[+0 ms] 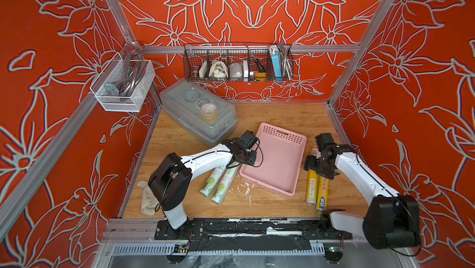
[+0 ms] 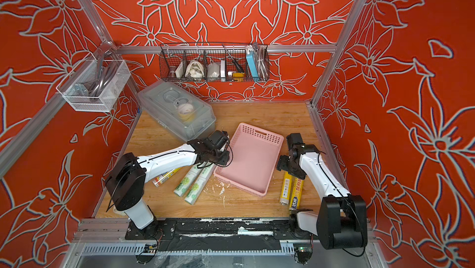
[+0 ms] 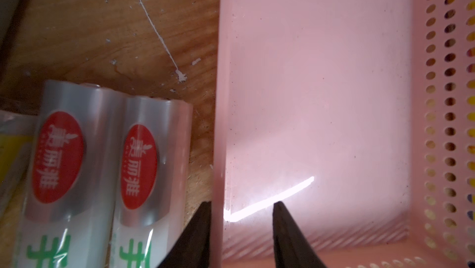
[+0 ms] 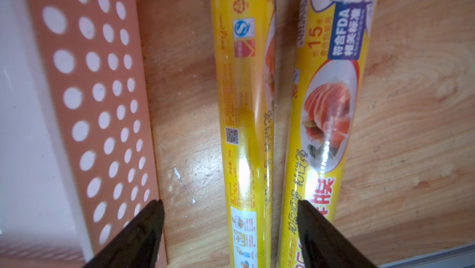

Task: Put the plastic wrap into the basket
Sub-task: Adjust the basket at the center of the board.

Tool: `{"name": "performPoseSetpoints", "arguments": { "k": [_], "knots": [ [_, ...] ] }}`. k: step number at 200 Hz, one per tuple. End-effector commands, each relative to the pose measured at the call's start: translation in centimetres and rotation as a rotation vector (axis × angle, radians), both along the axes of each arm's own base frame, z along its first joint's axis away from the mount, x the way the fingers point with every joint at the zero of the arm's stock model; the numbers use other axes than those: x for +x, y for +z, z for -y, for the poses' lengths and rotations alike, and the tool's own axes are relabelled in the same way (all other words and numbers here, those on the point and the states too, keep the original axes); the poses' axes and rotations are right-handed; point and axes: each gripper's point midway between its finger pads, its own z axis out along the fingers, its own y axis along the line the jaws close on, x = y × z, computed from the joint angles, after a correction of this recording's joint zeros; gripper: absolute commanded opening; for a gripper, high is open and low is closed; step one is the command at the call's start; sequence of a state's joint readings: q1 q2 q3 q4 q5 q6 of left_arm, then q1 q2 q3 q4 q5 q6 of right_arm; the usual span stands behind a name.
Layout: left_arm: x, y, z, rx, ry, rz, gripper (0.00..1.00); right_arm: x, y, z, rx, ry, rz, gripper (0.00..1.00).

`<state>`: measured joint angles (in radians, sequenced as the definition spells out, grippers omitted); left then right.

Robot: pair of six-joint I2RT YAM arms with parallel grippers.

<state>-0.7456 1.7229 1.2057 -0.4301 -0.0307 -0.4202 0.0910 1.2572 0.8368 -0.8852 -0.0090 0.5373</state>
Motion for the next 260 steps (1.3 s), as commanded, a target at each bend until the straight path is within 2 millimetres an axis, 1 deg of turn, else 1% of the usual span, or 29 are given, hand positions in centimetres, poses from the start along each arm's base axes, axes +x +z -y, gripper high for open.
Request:
{"name": "performPoseSetpoints", "arguments": {
  "k": [1, 15, 23, 31, 51, 65, 80, 93, 104, 117, 128, 163, 187, 199, 217, 231, 243, 260],
  "knots": [
    [0.7, 0.1, 0.4, -0.011, 0.033, 0.009, 0.36, 0.8, 0.4, 0.8, -0.051, -0.001, 0.016, 0.81],
    [1.0, 0.0, 0.2, -0.004, 0.058, 0.015, 0.31, 0.9, 0.4, 0.9, -0.059, -0.002, 0.014, 0.81],
    [1.2, 0.0, 0.1, -0.005, 0.075, 0.016, 0.29, 1.0, 0.4, 0.8, -0.057, 0.004, 0.017, 0.77],
    [1.3, -0.1, 0.0, -0.005, 0.091, 0.019, 0.27, 1.2, 0.3, 0.8, -0.054, 0.007, 0.026, 0.77],
    [1.6, 0.0, -0.1, -0.019, 0.143, 0.021, 0.26, 1.4, 0.2, 1.1, -0.073, 0.007, 0.031, 0.76],
    [1.8, 0.0, -0.2, -0.024, 0.175, 0.025, 0.23, 1.5, -0.2, 0.8, -0.063, 0.016, 0.023, 0.74],
    [2.1, 0.0, -0.2, -0.036, 0.204, 0.026, 0.20, 1.6, -0.7, 0.9, -0.067, 0.016, 0.007, 0.73],
    [2.2, 0.0, 0.0, -0.050, 0.217, 0.022, 0.16, 1.8, -1.0, 0.9, -0.071, 0.018, -0.002, 0.73],
    [2.4, -0.1, 0.2, -0.052, 0.224, 0.018, 0.14, 2.0, -1.4, 0.8, -0.065, 0.020, -0.008, 0.70],
    [2.6, -0.3, 0.2, -0.048, 0.231, 0.018, 0.13, 2.1, -1.7, 0.7, -0.065, 0.018, -0.020, 0.70],
    [2.6, -0.5, 0.2, -0.046, 0.241, 0.014, 0.11, 2.2, -2.0, 0.9, -0.071, 0.015, -0.028, 0.70],
    [2.9, -0.7, 0.6, -0.060, 0.252, 0.008, 0.11, 2.3, -2.8, 0.9, -0.078, 0.015, -0.054, 0.70],
    [2.9, -0.7, 0.4, -0.046, 0.243, 0.016, 0.11, 2.5, -3.4, 0.7, -0.071, 0.021, -0.069, 0.69],
    [2.9, -0.6, 0.2, -0.036, 0.245, 0.019, 0.12, 2.5, -3.7, 0.6, -0.063, 0.025, -0.074, 0.66],
    [2.7, -0.5, 0.0, -0.040, 0.247, 0.018, 0.13, 2.4, -4.2, 0.5, -0.060, 0.027, -0.092, 0.65],
    [2.6, -0.6, -0.1, -0.040, 0.248, 0.014, 0.13, 2.3, -4.7, 0.5, -0.062, 0.035, -0.111, 0.60],
    [2.5, -0.5, -0.2, -0.041, 0.249, 0.014, 0.14, 2.1, -5.1, 0.6, -0.065, 0.039, -0.127, 0.60],
    [2.4, -0.4, -0.3, -0.042, 0.252, 0.013, 0.14, 2.0, -5.3, 0.6, -0.067, 0.046, -0.141, 0.55]
  ]
}}
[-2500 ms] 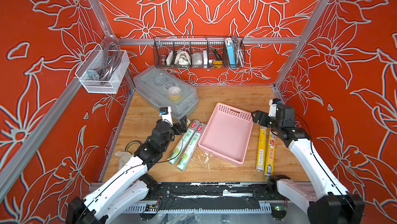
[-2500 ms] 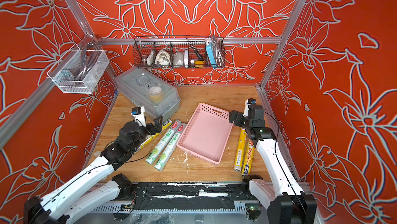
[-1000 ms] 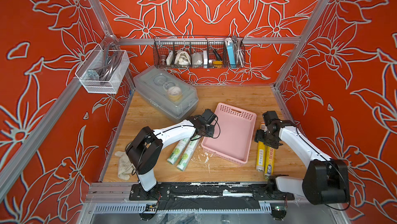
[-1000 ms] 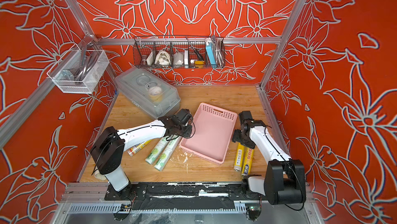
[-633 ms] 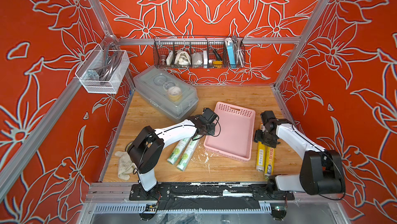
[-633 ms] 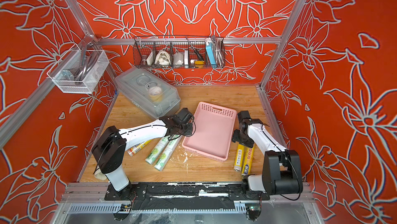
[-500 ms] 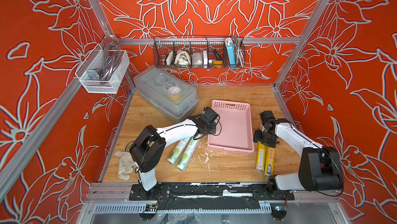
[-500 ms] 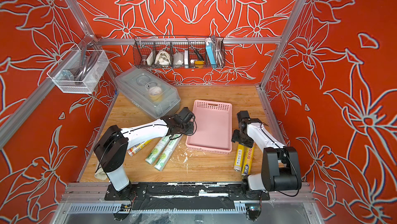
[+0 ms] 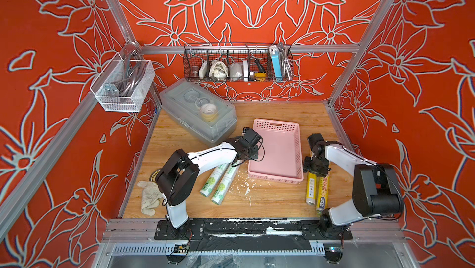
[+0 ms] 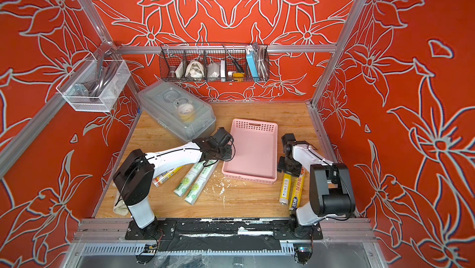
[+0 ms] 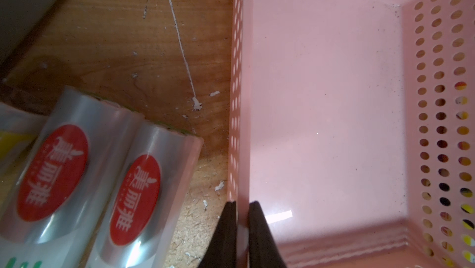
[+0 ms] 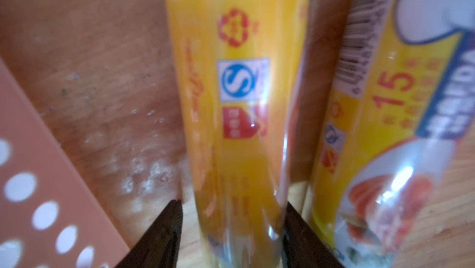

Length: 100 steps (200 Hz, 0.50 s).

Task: Put the plastic wrap into the basket
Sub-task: Adjust the basket at the center of the board, then pick up the plastic wrap from the center of the board.

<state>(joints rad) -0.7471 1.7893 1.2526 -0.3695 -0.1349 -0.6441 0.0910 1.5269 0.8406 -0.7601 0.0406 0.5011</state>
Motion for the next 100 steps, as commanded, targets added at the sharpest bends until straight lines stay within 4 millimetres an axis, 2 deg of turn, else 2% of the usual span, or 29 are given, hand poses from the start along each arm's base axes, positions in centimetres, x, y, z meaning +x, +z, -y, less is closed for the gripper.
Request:
{"name": "performPoseSetpoints", "arguments": {
  "k": [1, 11, 29, 48, 60, 81, 100],
  "knots": [
    [-0.5, -0.2, -0.6, 0.019, 0.008, -0.013, 0.14, 0.4, 0.1, -0.1, 0.000, 0.016, -0.003, 0.55],
    [-0.6, -0.1, -0.6, 0.017, 0.007, -0.012, 0.14, 0.2, 0.0, -0.1, -0.003, 0.016, -0.009, 0.54],
    [-0.6, 0.2, -0.7, 0.015, 0.006, -0.007, 0.14, 0.2, -0.1, -0.1, -0.004, 0.018, -0.011, 0.46],
    [-0.6, 0.2, -0.8, 0.017, 0.004, -0.006, 0.14, 0.3, -0.1, 0.0, -0.009, 0.031, -0.019, 0.33],
    [-0.7, 0.2, -0.8, 0.018, 0.002, -0.007, 0.14, 0.3, 0.0, 0.2, -0.025, 0.043, -0.025, 0.30],
    [-0.7, 0.0, -1.0, 0.027, 0.001, -0.006, 0.14, 0.3, 0.8, 1.0, -0.080, 0.056, -0.049, 0.30],
    [-0.8, -0.2, -1.1, 0.030, 0.002, -0.012, 0.14, 0.5, 2.4, 1.3, -0.102, 0.052, -0.034, 0.28]
  ]
}}
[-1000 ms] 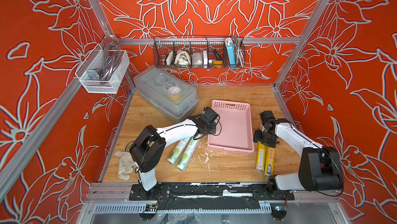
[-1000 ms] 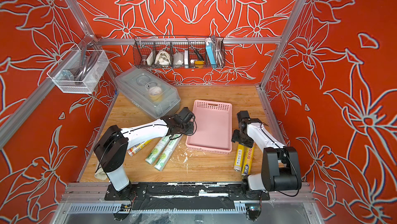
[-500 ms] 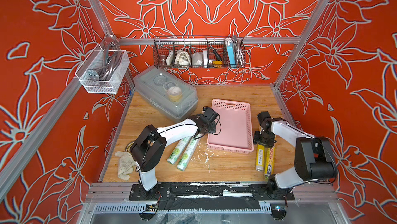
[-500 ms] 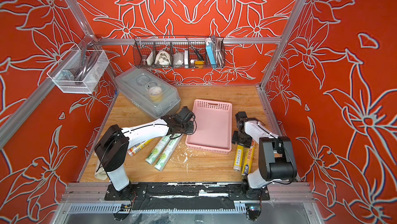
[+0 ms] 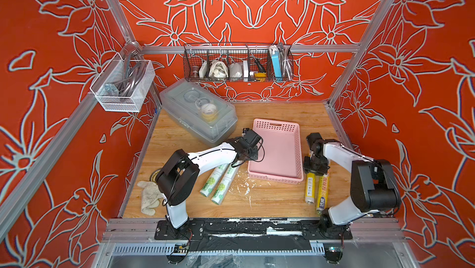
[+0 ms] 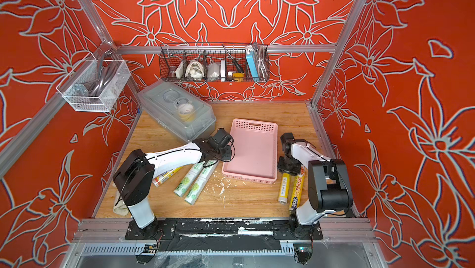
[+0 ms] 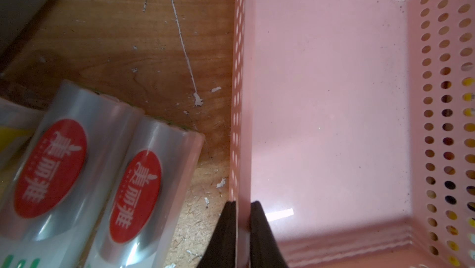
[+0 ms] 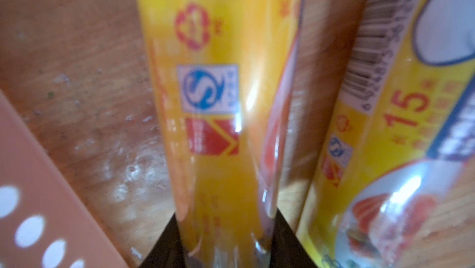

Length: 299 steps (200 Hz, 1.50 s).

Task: Put the plastic wrap into the basket
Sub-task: Pick up the plastic wrap from the center of the board, then place the plastic wrap in the basket.

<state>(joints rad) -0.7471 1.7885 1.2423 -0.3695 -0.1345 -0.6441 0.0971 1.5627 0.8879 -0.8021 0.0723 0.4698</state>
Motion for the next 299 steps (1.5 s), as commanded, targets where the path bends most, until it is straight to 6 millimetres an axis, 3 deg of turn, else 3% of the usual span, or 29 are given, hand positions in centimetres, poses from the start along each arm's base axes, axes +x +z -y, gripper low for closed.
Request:
{"name": "performPoseSetpoints", "arguments": {
  "k": [1, 38, 56, 87, 117, 154, 184, 210, 245, 299],
  "knots": [
    [-0.6, 0.2, -0.9, 0.023, 0.002, -0.004, 0.15, 0.2, 2.1, 1.0, -0.067, 0.017, -0.002, 0.28],
    [-1.2, 0.3, -0.6, -0.028, 0.029, -0.031, 0.15, 1.0, 7.5, 1.8, -0.114, 0.029, 0.076, 0.25],
    [-1.6, 0.2, -0.3, -0.070, 0.049, -0.054, 0.15, 1.5, 10.4, 1.3, -0.091, 0.048, 0.126, 0.25],
    [-2.1, 0.4, 0.3, -0.108, 0.050, -0.059, 0.15, 2.8, 14.6, -1.8, 0.015, 0.101, 0.224, 0.26],
    [-2.5, 0.9, 1.0, -0.126, 0.035, -0.047, 0.15, 4.4, 15.9, -5.4, 0.091, 0.156, 0.265, 0.26],
    [-2.9, 0.7, 1.1, -0.122, 0.031, -0.048, 0.15, 6.9, 16.0, -10.7, 0.155, 0.265, 0.278, 0.26],
    [-3.0, 0.8, 0.8, -0.109, 0.029, -0.043, 0.14, 9.0, 14.7, -12.7, 0.175, 0.307, 0.256, 0.25],
    [-3.0, 0.9, 0.6, -0.100, 0.031, -0.037, 0.15, 10.2, 12.8, -13.3, 0.169, 0.320, 0.210, 0.26],
    [-3.0, 1.0, 0.4, -0.095, 0.032, -0.033, 0.15, 11.6, 9.4, -12.5, 0.083, 0.293, 0.136, 0.25],
    [-2.9, 1.2, 0.0, -0.076, 0.035, -0.020, 0.15, 11.9, 5.4, -11.3, 0.000, 0.253, 0.026, 0.25]
  ]
}}
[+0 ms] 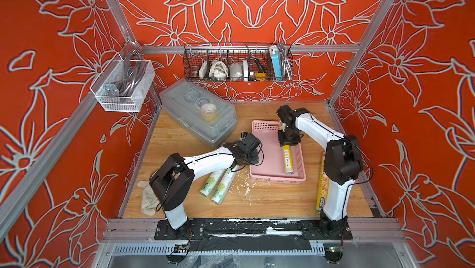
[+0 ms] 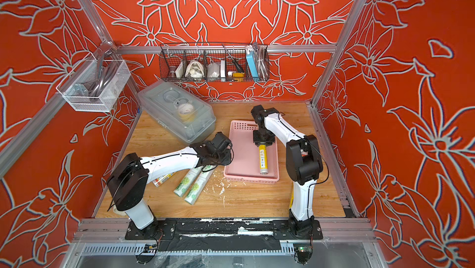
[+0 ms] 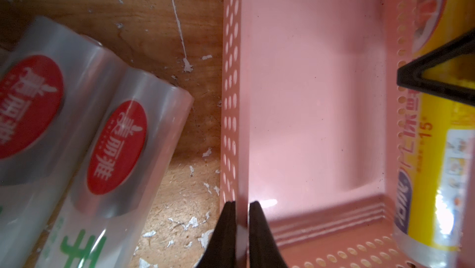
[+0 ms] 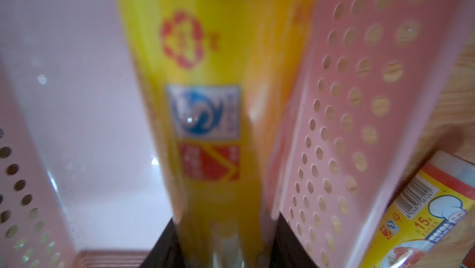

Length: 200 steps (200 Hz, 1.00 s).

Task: Put the plastic wrap into the basket
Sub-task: Place the plastic wrap in the basket.

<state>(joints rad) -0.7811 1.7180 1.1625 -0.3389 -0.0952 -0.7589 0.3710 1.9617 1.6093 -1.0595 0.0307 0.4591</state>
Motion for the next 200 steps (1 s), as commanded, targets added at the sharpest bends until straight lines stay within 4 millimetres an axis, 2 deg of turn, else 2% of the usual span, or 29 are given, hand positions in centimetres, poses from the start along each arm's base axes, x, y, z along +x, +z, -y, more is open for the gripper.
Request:
{"name": "performPoseSetpoints", "arguments": {
  "k": [1, 34, 61, 116, 137, 158, 200],
  "knots": [
    [-0.4, 0.9, -0.6, 0.017, -0.004, 0.020, 0.15, 0.0, -0.5, 1.2, -0.059, -0.035, -0.021, 0.26],
    [-0.4, 0.7, -0.8, 0.025, -0.003, 0.020, 0.14, -0.6, -2.2, 1.7, -0.084, -0.054, -0.058, 0.25],
    [-0.4, 0.6, -0.9, 0.032, -0.005, 0.020, 0.14, -1.4, -2.5, 1.8, -0.074, -0.064, -0.070, 0.25],
    [-0.4, 0.6, -1.2, 0.045, -0.004, 0.025, 0.15, -3.4, 1.5, 2.1, -0.042, -0.057, -0.042, 0.24],
    [-0.4, 0.6, -1.2, 0.046, -0.004, 0.028, 0.14, -4.3, 2.2, 2.0, -0.024, -0.050, -0.042, 0.24],
    [-0.4, 0.6, -1.3, 0.048, -0.002, 0.029, 0.14, -4.9, 1.7, 1.9, -0.015, -0.046, -0.056, 0.23],
    [-0.5, 0.7, -1.4, 0.054, 0.000, 0.031, 0.14, -5.0, -1.4, 1.3, -0.008, -0.034, -0.133, 0.23]
  ]
}}
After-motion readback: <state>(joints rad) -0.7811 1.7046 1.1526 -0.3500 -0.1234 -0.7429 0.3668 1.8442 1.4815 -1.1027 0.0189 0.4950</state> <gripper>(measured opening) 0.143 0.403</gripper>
